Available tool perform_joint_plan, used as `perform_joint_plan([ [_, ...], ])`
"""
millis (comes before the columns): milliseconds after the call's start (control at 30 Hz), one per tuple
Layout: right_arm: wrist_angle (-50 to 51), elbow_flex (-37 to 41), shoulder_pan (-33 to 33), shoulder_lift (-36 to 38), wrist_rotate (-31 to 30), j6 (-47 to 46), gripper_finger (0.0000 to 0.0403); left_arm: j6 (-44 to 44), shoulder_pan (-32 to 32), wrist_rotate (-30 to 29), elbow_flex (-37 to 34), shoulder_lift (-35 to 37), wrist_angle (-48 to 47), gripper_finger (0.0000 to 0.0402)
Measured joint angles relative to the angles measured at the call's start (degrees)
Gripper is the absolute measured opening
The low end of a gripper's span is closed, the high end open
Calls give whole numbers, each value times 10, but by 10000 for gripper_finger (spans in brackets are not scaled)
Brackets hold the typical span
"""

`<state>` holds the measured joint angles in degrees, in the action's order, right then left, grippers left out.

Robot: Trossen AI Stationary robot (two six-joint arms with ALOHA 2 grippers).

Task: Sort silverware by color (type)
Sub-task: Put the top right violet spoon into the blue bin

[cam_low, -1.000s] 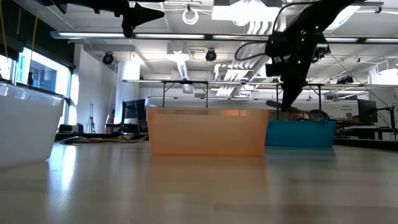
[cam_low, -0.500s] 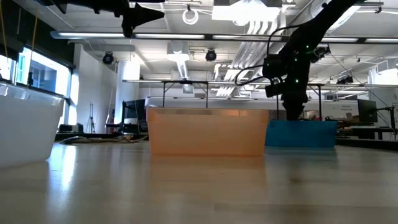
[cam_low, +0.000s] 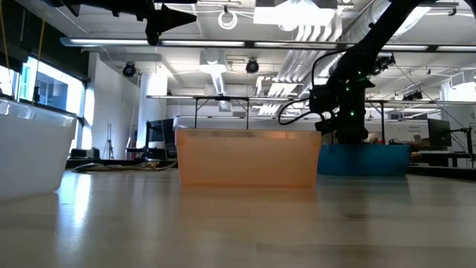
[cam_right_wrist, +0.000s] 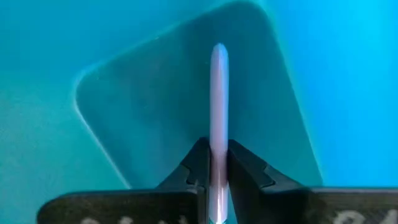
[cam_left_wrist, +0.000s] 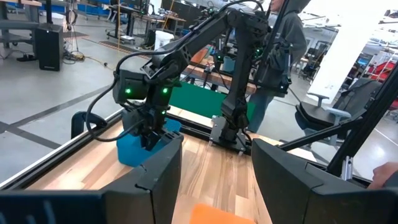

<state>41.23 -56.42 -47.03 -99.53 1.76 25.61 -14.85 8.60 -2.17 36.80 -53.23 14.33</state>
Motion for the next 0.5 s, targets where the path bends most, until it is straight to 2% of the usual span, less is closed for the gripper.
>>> perform_joint_plan([
  [200, -5, 0, 0, 0, 0, 0, 26, 0, 0, 0, 0, 0, 0, 182],
  [500, -7, 0, 0, 0, 0, -1, 61, 0, 0, 0, 0, 0, 0, 182],
])
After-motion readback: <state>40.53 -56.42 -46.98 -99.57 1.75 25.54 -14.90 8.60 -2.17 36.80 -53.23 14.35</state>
